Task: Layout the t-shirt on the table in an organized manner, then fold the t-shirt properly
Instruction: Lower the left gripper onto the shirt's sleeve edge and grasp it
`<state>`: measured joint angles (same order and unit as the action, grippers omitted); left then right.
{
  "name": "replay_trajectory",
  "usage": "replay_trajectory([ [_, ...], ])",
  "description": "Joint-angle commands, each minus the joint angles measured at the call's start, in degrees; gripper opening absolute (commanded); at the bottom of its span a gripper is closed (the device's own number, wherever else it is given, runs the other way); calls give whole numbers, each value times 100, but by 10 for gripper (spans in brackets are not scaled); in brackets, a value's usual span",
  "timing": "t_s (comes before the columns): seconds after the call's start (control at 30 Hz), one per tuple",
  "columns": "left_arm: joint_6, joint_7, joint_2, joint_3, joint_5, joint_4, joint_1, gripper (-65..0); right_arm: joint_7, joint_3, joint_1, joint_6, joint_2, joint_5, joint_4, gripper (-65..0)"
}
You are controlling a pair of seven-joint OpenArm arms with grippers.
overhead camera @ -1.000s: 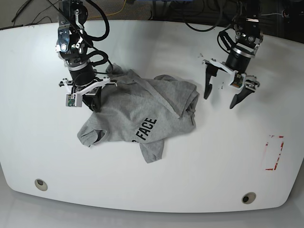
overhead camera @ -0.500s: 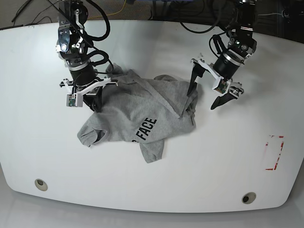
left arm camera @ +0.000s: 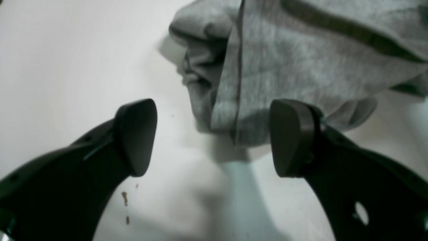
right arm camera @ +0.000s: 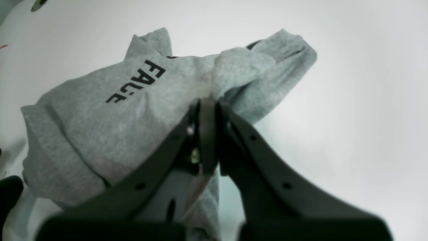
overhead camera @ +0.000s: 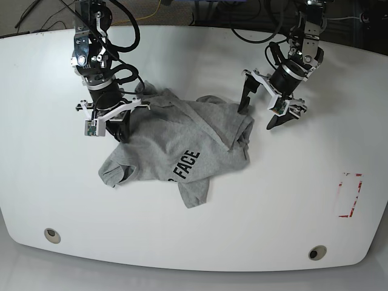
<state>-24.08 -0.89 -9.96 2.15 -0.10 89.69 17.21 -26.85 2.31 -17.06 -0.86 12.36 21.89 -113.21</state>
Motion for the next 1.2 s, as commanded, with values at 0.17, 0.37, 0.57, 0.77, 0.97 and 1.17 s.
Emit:
replay_trajectory([
  [0.17,-111,-171,-29,18,-82,-173,-126,-157,166,29,22,47,43,22,-121,-650],
  [0.37,-111,-171,-55,220,-82,-332,-231,-158,166,29,14,47,43,22,-130,-650],
  [0.57,-111,-171,-55,255,-82,-490,-266,-158,175,29,-30,47,43,22,-130,-650],
  [0.77,-111,-171,-37,255,-74,-569,-354,-175,175,29,-48,47,43,22,-130,-650],
  [0.97,-111,-171,-37,255,-74,-569,-433,-341,184,29,-48,56,43,31,-139,-650],
  [1.17,-111,-171,-29,255,-74,-578,-548,-471,184,29,-57,56,43,31,-139,-650],
])
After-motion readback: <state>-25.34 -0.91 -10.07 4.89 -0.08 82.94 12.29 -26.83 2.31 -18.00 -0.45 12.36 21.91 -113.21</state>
